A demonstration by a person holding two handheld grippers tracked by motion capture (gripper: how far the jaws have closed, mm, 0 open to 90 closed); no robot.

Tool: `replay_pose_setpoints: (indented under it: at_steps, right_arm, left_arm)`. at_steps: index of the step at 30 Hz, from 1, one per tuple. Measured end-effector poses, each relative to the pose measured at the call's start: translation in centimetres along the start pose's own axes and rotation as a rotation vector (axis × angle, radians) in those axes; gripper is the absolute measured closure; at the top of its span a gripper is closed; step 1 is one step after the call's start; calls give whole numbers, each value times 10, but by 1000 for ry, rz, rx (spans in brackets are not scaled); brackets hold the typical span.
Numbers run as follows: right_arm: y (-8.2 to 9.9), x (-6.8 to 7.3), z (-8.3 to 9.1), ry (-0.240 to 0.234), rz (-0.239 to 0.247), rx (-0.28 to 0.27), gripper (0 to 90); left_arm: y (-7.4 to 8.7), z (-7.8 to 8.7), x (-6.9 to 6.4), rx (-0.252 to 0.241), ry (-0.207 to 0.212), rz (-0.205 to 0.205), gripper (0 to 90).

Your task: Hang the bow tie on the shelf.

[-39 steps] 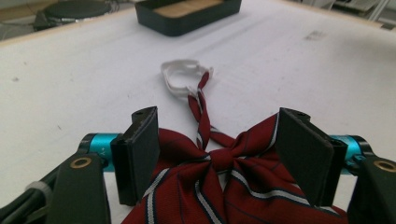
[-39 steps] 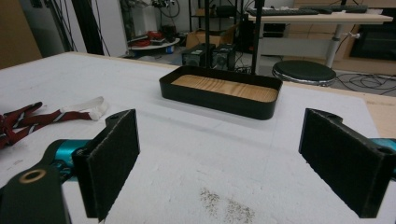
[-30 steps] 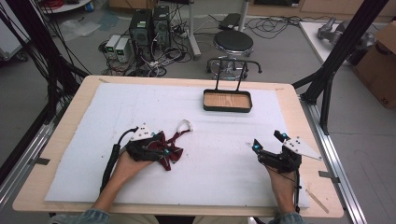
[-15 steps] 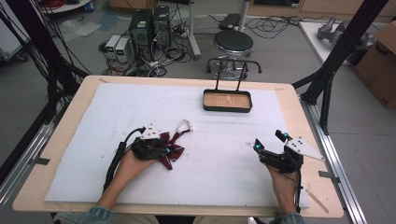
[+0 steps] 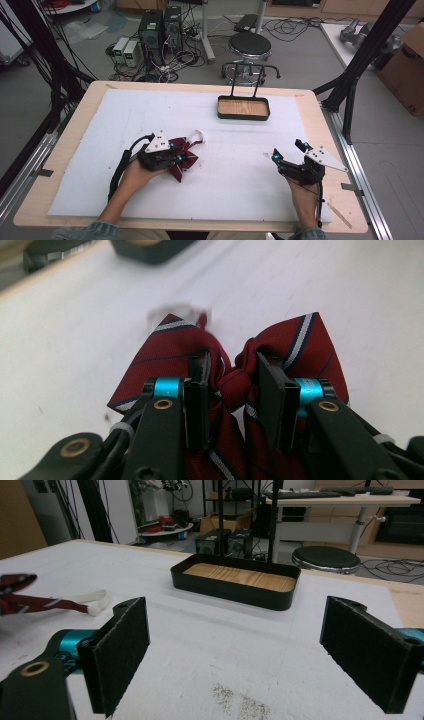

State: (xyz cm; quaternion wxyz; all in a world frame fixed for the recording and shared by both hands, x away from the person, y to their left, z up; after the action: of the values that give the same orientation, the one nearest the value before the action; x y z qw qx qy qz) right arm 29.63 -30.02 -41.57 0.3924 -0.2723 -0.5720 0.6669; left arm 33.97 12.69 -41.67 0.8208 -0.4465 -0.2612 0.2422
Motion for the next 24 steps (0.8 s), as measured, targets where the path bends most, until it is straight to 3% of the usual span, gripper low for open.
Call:
replay_pose_setpoints:
  at_steps: [2, 10, 18, 24]
  right_arm:
    - [1, -2, 1, 2, -8, -1, 114]
    - [1, -3, 1, 3, -20, -1, 114]
    - [2, -6, 1, 3, -23, -4, 114]
    - [3, -8, 1, 4, -29, -3, 114]
  left_arm:
    - [-10, 4, 3, -44, 10, -19, 672]
    - [-55, 6, 18, -160, 60, -28, 672]
    - [-92, -4, 27, -222, 99, -61, 672]
    - [-120, -21, 36, -253, 101, -71, 671]
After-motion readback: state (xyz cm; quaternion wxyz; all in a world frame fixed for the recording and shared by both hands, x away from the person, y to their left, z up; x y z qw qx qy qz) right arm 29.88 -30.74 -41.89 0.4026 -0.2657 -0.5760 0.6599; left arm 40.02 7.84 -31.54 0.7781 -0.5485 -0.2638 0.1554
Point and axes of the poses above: each handheld gripper's, and its own axes: z roughly backward along the jaws, y roughly out of its underside, x roughly to its left, the point moved 2 cm from there along -z, roughly forward along the jaws, and after that the axes turned 9 degrees about -y, right-handed, at the moved point
